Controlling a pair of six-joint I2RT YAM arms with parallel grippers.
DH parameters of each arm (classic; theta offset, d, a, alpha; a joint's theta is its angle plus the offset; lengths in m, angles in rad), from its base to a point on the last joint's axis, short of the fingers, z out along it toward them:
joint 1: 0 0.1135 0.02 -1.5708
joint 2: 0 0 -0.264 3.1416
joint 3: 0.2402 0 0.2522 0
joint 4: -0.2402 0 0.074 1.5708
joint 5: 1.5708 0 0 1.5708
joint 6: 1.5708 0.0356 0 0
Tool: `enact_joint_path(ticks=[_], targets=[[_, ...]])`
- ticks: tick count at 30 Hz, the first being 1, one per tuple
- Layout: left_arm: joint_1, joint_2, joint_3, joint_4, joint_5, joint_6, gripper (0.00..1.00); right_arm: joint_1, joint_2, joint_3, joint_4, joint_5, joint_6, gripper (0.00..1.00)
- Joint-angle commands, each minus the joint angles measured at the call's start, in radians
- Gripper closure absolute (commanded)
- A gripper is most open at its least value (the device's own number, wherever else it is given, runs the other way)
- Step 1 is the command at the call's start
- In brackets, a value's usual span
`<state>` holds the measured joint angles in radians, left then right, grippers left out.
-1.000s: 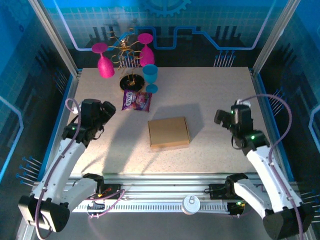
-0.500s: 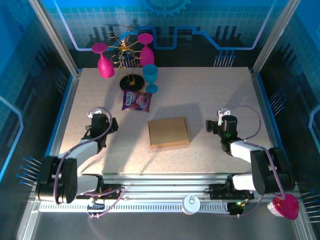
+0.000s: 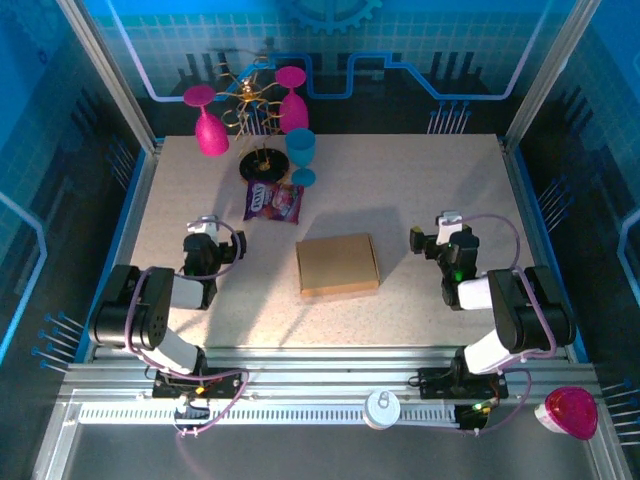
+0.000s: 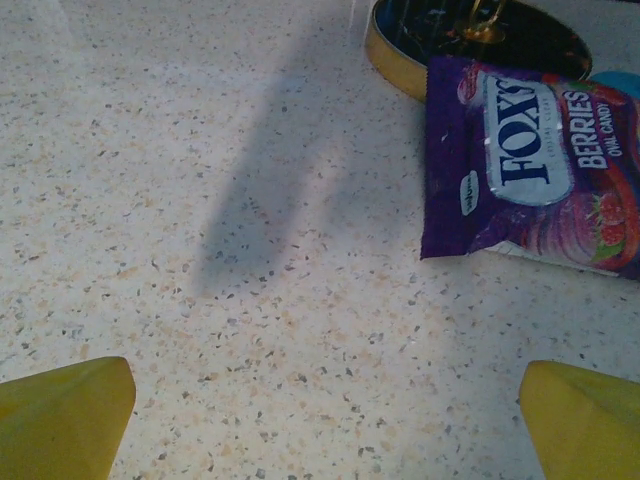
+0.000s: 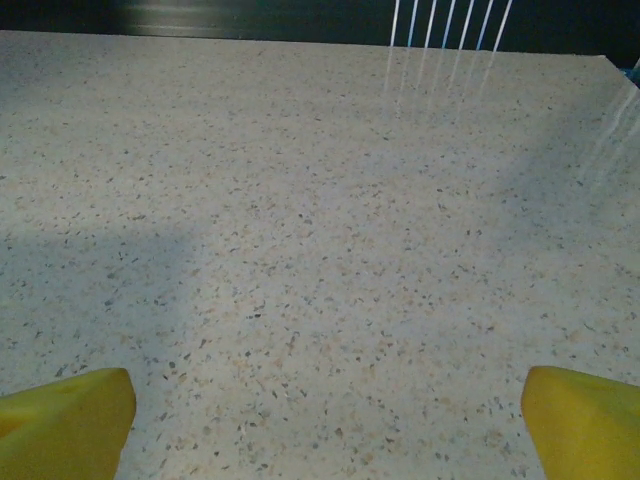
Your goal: Fold the paper box
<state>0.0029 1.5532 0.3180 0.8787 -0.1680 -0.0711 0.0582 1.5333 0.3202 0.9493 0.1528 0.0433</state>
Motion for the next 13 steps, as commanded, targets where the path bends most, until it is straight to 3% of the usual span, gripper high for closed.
enact_joint_path(ticks=[1, 3, 13], targets=[[-0.002, 0.004, 0.037, 0.108, -0.005, 0.027, 0.01, 0.018, 0.008, 0.063, -0.02, 0.015, -0.034, 0.0], [-0.001, -0.001, 0.038, 0.093, -0.004, 0.023, 0.01, 0.023, 0.01, 0.069, -0.031, -0.039, -0.061, 0.0], [-0.002, 0.0, 0.038, 0.097, -0.004, 0.025, 0.01, 0.014, 0.007, 0.06, -0.023, -0.063, -0.059, 0.0]])
